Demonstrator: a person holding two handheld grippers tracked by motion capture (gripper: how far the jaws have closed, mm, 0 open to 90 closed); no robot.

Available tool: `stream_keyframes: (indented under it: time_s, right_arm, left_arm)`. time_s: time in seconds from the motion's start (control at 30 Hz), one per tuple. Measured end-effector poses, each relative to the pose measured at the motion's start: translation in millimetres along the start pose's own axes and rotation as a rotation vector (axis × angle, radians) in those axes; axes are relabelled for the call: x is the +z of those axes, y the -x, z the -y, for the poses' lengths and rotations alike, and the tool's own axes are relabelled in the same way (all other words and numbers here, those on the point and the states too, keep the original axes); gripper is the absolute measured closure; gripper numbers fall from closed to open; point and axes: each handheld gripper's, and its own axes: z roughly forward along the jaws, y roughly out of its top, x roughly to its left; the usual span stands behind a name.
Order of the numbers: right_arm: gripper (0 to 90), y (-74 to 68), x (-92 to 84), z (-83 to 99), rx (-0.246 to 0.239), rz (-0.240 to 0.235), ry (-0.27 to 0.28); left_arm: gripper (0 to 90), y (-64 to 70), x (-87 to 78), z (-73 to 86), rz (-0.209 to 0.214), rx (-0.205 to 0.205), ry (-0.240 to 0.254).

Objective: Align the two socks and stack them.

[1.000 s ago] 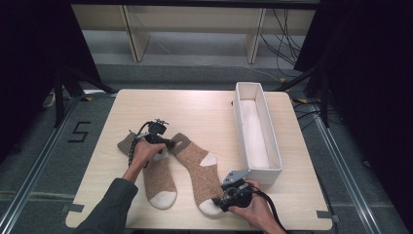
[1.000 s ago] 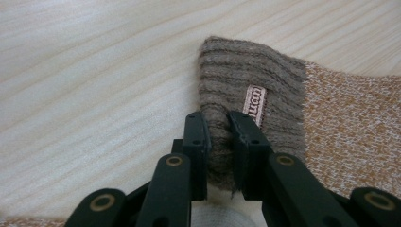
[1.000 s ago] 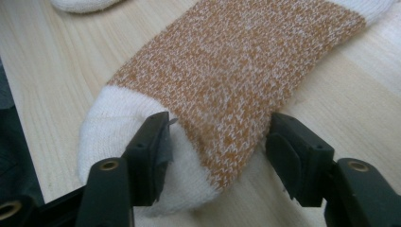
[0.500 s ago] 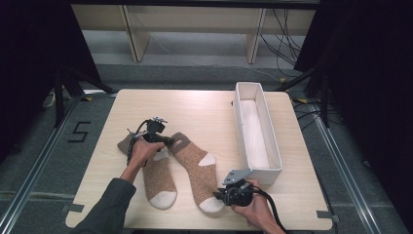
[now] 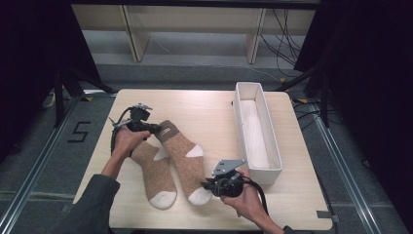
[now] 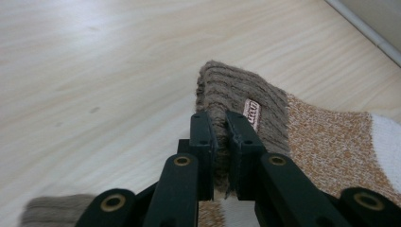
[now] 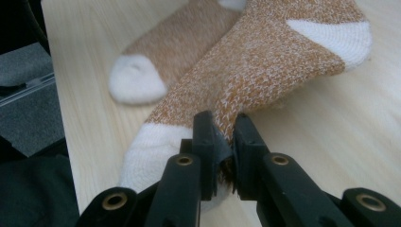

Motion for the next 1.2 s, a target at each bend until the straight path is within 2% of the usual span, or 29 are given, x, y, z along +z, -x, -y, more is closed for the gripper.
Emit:
stream_keyframes:
  time_s: [0.03, 0.07, 0.13, 0.17, 0.2, 0.23, 0.3, 0.4, 0.47, 0.53, 0.6, 0.73, 0.83, 0.9, 1.0, 1.03, 1.07, 1.1, 1.17, 1.2]
  right_arm:
    - [82.3, 0.0, 0.0, 0.0, 0.0, 0.0, 0.0]
    - [82.3, -3.6, 8.1, -12.1, -0.028, -0.012, 0.012]
    - [82.3, -6.8, 14.8, -19.1, -0.042, -0.022, 0.013]
    - [82.3, -6.8, 14.8, -19.1, -0.042, -0.022, 0.013]
    - [82.2, -11.2, 25.7, -28.3, -0.062, -0.046, 0.015]
    - [82.2, -12.5, 29.5, -30.6, -0.071, -0.053, 0.015]
    - [82.2, -15.3, 35.0, -34.3, -0.075, -0.067, 0.014]
    - [82.2, -23.6, 48.8, -44.1, -0.079, -0.093, 0.018]
    - [82.2, -26.3, 51.4, -46.0, -0.079, -0.093, 0.012]
    - [82.2, -31.2, 61.1, -49.5, -0.089, -0.11, 0.004]
    - [82.1, -32.6, 63.8, -49.7, -0.084, -0.112, 0.001]
    - [81.9, -38.2, 76.4, -48.5, -0.095, -0.124, -0.019]
    - [81.5, -39.0, 81.9, -46.7, -0.092, -0.121, -0.031]
    - [80.8, -39.3, 86.4, -45.1, -0.073, -0.119, -0.037]
    - [77.5, -39.3, 92.2, -42.7, -0.08, -0.114, -0.055]
    - [75.8, -39.6, 93.3, -41.6, -0.092, -0.106, -0.072]
    - [74.4, -41.1, 96.0, -38.9, -0.079, -0.098, -0.077]
    - [72.6, -40.4, 96.4, -38.1, -0.088, -0.1, -0.095]
    - [70.6, -40.3, 98.4, -36.2, -0.084, -0.093, -0.097]
    - [68.0, -40.0, 98.6, -34.6, -0.064, -0.095, -0.107]
  left_arm:
    - [81.5, -4.2, -4.9, -0.8, -0.014, -0.004, 0.003]
    - [81.5, -8.5, -9.4, -1.4, -0.027, -0.002, 0.0]
    - [81.5, -19.4, -19.2, -0.8, -0.05, -0.009, -0.003]
    - [81.5, -19.4, -19.2, -0.8, -0.05, -0.009, -0.003]
    - [81.5, -26.4, -25.0, 0.9, -0.067, -0.016, 0.003]
    - [81.5, -31.6, -29.3, 2.4, -0.076, -0.024, 0.0]
    - [81.5, -35.0, -31.9, 3.4, -0.079, -0.027, -0.006]
    - [81.5, -51.7, -40.4, 13.6, -0.1, -0.051, -0.008]
    - [81.4, -55.2, -41.9, 16.8, -0.102, -0.053, -0.018]
    - [81.5, -63.2, -42.7, 28.0, -0.106, -0.072, -0.028]
    - [81.4, -65.7, -42.4, 32.4, -0.106, -0.083, -0.03]
    - [81.4, -77.6, -41.5, 51.4, -0.105, -0.115, -0.046]
    - [81.2, -82.8, -40.1, 58.3, -0.103, -0.128, -0.044]
    - [81.1, -84.6, -37.2, 61.8, -0.113, -0.134, -0.041]
    - [80.2, -86.7, -32.5, 65.9, -0.123, -0.133, -0.068]
    - [79.5, -88.0, -30.5, 68.0, -0.113, -0.13, -0.083]
    - [78.8, -89.1, -30.6, 68.4, -0.114, -0.125, -0.115]
    - [78.0, -89.8, -28.0, 71.0, -0.122, -0.131, -0.117]
    - [74.0, -90.5, -26.6, 72.1, -0.122, -0.139, -0.121]
    - [70.7, -92.4, -25.5, 73.5, -0.123, -0.15, -0.129]
